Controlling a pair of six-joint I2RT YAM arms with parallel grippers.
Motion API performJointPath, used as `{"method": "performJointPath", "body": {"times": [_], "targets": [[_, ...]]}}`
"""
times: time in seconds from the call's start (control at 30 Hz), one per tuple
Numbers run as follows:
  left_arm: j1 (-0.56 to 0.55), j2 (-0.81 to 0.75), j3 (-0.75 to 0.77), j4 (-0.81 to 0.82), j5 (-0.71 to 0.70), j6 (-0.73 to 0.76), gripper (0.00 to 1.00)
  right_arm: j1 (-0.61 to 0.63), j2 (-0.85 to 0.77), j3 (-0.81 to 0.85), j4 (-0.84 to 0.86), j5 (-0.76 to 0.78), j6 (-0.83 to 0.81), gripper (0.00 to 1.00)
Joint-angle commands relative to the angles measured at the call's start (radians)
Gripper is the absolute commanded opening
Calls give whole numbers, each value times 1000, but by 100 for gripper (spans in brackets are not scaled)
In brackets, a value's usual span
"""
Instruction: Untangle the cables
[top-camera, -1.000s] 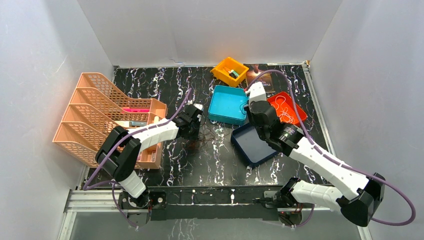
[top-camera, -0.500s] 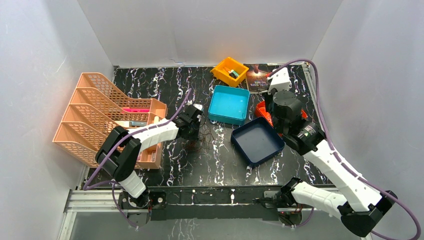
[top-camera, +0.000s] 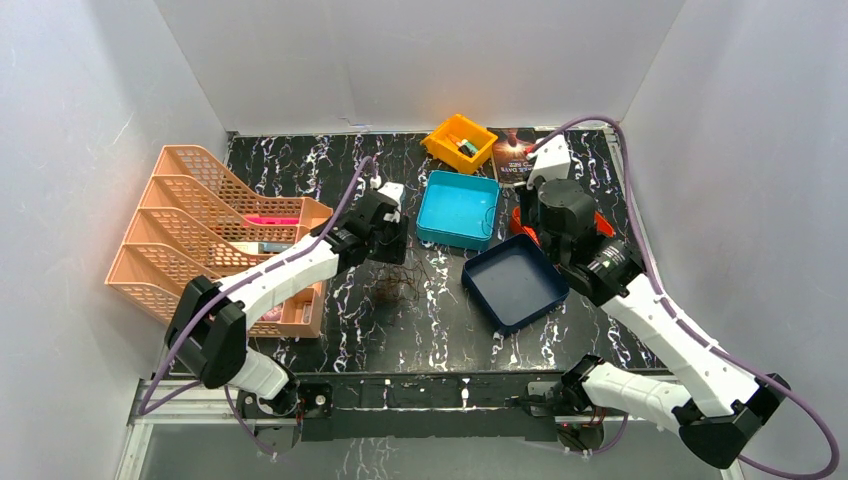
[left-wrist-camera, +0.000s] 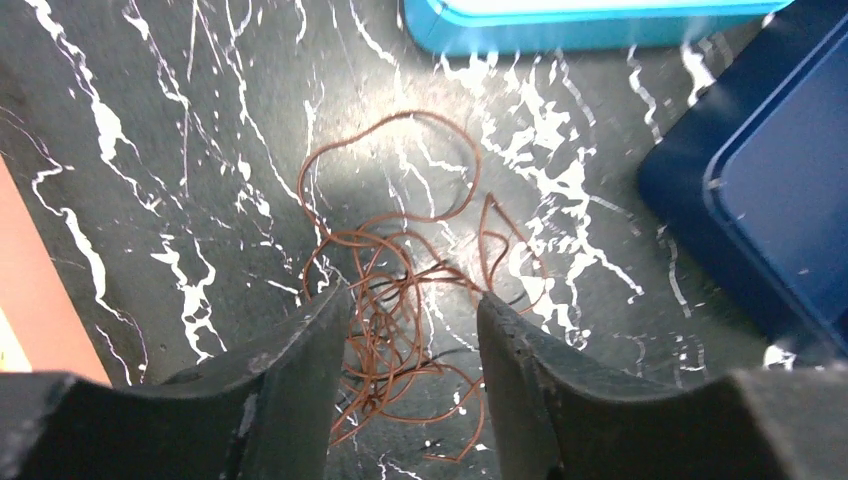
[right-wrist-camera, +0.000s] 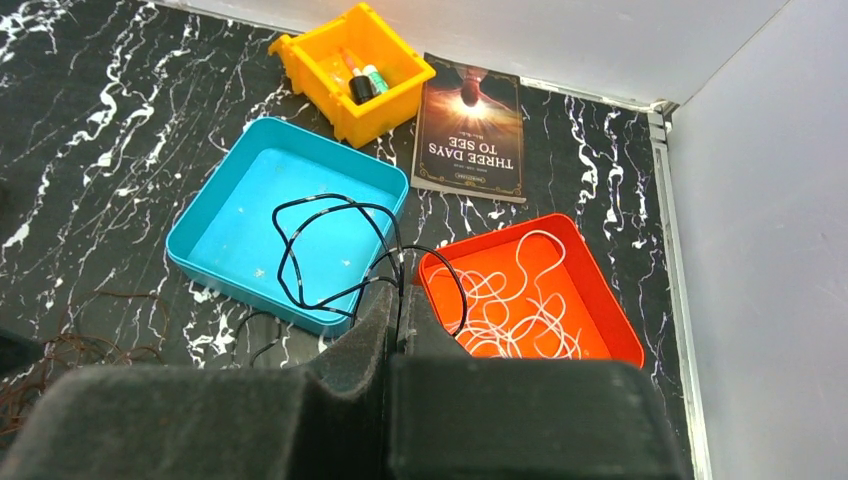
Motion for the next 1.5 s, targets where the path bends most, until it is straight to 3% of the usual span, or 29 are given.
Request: {"method": "performJointPath", "body": {"times": [0.0, 0.17, 0.5, 0.97, 1.47], "targets": [[3, -60, 54, -38, -32, 24, 52, -5, 24, 67, -54, 44, 63, 0], [3, -71, 61, -35, -55, 21, 63, -4, 18, 69, -163, 87, 145, 0], [3, -111, 80, -14, -56, 34, 73, -31, 78, 77, -327, 114, 244, 0], [3, -249, 60, 51, -8, 70, 84, -174, 83, 40, -277, -142, 252, 0], [3, -302, 53, 167, 281, 125, 84, -207, 41, -22, -147, -413, 260, 0]]}}
